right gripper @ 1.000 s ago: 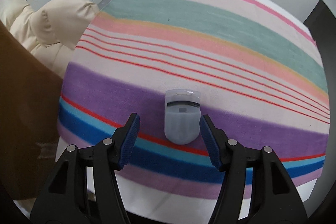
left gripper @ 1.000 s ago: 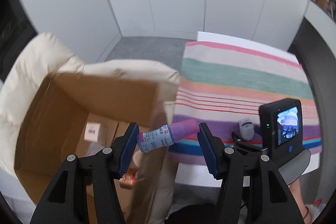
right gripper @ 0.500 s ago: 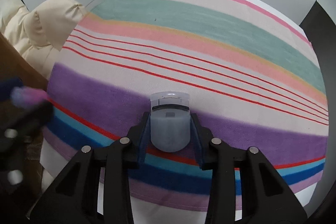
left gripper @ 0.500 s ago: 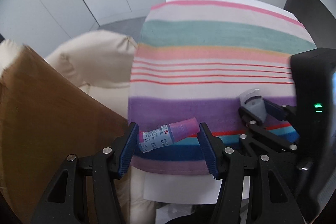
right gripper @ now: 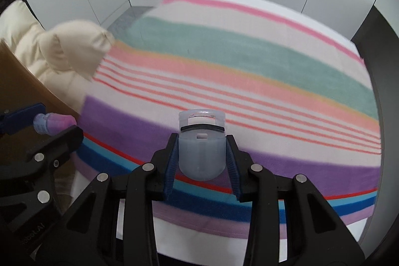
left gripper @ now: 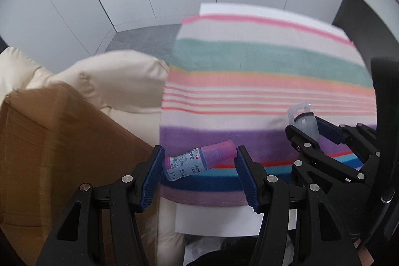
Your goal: Organize objects
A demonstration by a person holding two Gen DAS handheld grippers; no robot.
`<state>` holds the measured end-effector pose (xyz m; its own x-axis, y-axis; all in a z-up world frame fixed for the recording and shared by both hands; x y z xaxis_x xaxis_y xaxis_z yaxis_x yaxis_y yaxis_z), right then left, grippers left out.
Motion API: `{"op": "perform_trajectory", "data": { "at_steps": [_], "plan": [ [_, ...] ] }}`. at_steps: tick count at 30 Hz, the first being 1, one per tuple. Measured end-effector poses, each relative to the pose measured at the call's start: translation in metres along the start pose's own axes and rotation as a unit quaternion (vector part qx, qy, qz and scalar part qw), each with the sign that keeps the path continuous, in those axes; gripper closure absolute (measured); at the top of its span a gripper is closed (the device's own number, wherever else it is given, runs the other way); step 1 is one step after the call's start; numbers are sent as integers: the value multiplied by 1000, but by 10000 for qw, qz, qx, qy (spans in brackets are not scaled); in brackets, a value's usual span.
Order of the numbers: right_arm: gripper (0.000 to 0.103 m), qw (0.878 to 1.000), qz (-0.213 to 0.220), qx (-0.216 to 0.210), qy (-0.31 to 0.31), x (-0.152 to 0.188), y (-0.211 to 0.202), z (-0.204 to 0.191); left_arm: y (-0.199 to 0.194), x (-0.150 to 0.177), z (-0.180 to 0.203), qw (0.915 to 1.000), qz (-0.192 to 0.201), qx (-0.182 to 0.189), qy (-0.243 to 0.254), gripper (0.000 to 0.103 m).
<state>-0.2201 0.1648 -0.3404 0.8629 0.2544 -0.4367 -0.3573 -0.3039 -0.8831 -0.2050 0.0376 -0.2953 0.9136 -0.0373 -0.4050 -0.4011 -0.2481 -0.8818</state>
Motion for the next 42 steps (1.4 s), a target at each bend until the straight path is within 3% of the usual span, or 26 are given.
{"op": "perform_trajectory", "data": {
  "at_steps": [8, 13, 21, 28, 30, 31, 32, 33, 34, 38, 42],
  "plan": [
    [65, 9981, 476, -190, -341, -43, -72, -51, -73, -25, -71, 9971, 414, 195, -608, 44],
    [66, 9932, 697, -486, -796, -58, -113, -120, -95, -15, -146, 9921, 504, -182, -1130, 44],
    [66, 9811, 511, -1013, -1568, -45, -124, -241, -89, 36, -250, 9781, 148, -840, -1898, 44],
    [65, 9763, 285, -1085, -1853, -27, -113, -286, -98, 57, -288, 9731, 217, -928, -2096, 44],
    [53, 9748, 160, -1068, -1951, -25, -110, -293, -100, 59, -291, 9750, 214, -843, -2047, 39],
    [22, 9751, 146, -978, -1986, -24, -111, -295, -101, 60, -294, 9747, 191, -833, -2067, 34],
    [0, 9758, 187, -890, -1990, -25, -114, -296, -102, 61, -297, 9742, 169, -792, -2105, 20],
    [0, 9763, 309, -775, -1996, -26, -119, -296, -104, 60, -298, 9741, 172, -725, -2133, 6],
    [0, 9760, 462, -729, -1998, -27, -126, -296, -106, 60, -300, 9735, 203, -634, -2189, 2],
    [0, 9810, 353, -669, -1786, -31, -132, -290, -116, 61, -302, 9712, 226, -441, -2331, 2],
    [0, 9873, 242, -727, -1394, -32, -138, -277, -118, 61, -296, 9779, 56, -527, -2024, 2]
  ]
}}
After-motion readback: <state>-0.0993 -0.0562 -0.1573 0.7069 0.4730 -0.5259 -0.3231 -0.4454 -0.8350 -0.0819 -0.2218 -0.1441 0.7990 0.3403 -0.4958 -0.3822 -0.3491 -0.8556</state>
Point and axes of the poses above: each gripper's, at about its wrist camera, not at the fingertips, and y roughly the way its jaws point, z to its right, x to its underside, the point moved 5 cm from there along y, roughly the way its jaws point, and after that the axes turned 10 degrees about -x, right-handed, at the moved point
